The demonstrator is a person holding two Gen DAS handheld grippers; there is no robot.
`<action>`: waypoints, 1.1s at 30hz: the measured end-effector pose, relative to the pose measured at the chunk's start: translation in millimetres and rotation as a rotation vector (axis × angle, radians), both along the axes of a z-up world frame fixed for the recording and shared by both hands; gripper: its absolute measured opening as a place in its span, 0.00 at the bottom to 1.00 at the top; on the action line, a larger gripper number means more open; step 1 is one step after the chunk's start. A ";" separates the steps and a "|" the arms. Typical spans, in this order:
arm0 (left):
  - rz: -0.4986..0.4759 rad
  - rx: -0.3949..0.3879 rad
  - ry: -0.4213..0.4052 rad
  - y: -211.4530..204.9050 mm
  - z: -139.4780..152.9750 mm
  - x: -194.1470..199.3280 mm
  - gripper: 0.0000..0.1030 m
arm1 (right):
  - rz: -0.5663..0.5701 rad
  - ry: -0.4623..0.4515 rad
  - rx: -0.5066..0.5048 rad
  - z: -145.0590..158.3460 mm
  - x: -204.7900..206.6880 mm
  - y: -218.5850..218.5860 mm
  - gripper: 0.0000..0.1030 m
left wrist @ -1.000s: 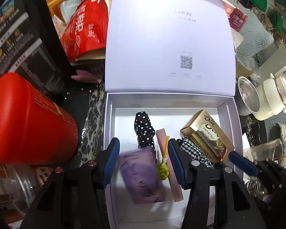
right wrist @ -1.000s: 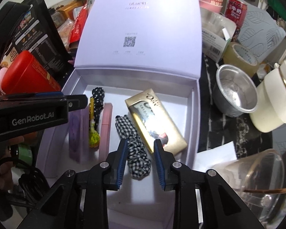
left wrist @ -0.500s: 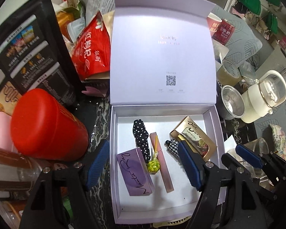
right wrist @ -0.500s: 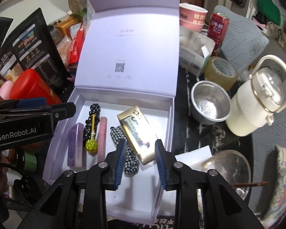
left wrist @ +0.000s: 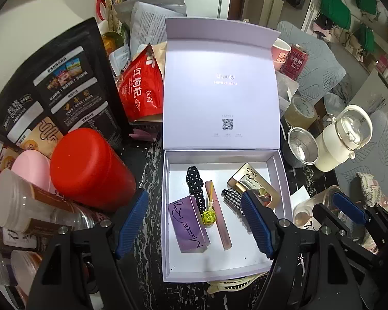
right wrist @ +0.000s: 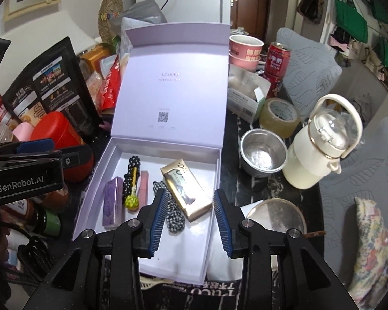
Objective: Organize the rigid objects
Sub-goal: 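Pull both grippers back from the gift box toward the table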
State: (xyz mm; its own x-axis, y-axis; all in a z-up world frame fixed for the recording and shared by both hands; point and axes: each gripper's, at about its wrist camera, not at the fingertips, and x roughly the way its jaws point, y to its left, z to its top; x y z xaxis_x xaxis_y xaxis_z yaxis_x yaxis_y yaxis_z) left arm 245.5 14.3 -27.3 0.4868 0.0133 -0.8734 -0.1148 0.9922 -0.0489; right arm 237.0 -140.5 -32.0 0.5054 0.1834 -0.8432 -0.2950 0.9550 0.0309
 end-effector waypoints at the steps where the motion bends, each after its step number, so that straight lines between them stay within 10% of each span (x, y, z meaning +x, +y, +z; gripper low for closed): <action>1: 0.000 -0.004 -0.006 0.8 3.4 -1.7 0.72 | -0.002 -0.007 0.000 3.1 -2.3 -0.5 0.36; 33: -0.007 0.037 -0.162 -16.6 74.6 -106.8 0.72 | -0.052 -0.183 0.020 81.2 -107.1 -28.3 0.47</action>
State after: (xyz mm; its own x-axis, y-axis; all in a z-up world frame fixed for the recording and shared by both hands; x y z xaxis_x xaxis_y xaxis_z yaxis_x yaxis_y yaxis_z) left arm 138.7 -2.3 47.3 0.6211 0.0404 -0.7827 -0.1016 0.9944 -0.0293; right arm 129.9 -168.8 49.2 0.6594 0.1687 -0.7327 -0.2474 0.9689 0.0005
